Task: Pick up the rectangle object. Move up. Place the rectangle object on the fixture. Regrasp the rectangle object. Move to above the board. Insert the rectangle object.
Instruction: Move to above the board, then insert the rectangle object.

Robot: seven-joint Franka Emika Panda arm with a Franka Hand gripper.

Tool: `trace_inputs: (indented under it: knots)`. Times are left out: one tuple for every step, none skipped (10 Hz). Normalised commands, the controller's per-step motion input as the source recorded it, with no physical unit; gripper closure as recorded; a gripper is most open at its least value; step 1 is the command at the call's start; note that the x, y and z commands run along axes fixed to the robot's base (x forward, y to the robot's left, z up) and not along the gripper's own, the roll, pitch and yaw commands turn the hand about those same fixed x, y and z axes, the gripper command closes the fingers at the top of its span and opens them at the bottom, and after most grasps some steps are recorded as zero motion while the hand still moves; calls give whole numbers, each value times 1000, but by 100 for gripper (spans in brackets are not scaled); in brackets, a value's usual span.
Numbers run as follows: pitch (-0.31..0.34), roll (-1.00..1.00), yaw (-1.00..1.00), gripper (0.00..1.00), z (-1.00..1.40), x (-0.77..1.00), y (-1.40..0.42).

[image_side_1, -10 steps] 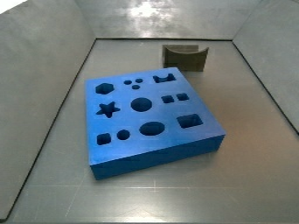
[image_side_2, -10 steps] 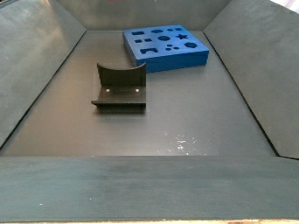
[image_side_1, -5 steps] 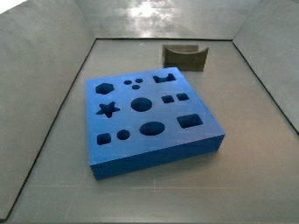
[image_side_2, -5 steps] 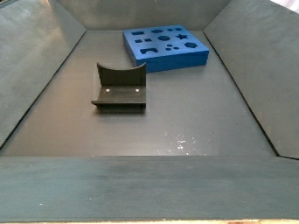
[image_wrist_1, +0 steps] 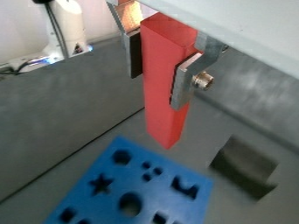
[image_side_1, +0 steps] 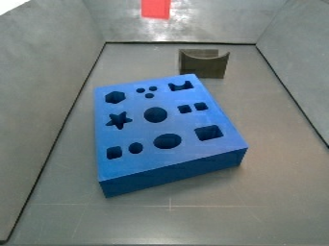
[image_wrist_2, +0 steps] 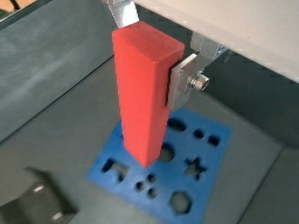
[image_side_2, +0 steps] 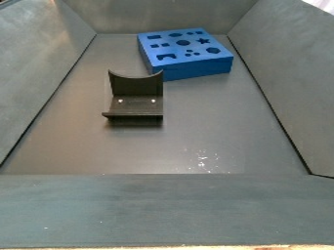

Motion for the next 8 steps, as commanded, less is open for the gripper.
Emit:
trace_inputs:
  knots:
    - [-19,-488,-30,100,0,-55,3]
    - [-15,-278,-20,100,-1,-34,0]
    - [0,-74,0,100,-9,0,-74]
    - [0,-34,0,100,-14,0,0]
    - [0,-183,43,100,-94,0,-134]
    - [0,-286,200,100,-123,146,-223]
    - [0,-269,249,100,-120,211,-286]
    - [0,-260,286,100,-120,286,-266]
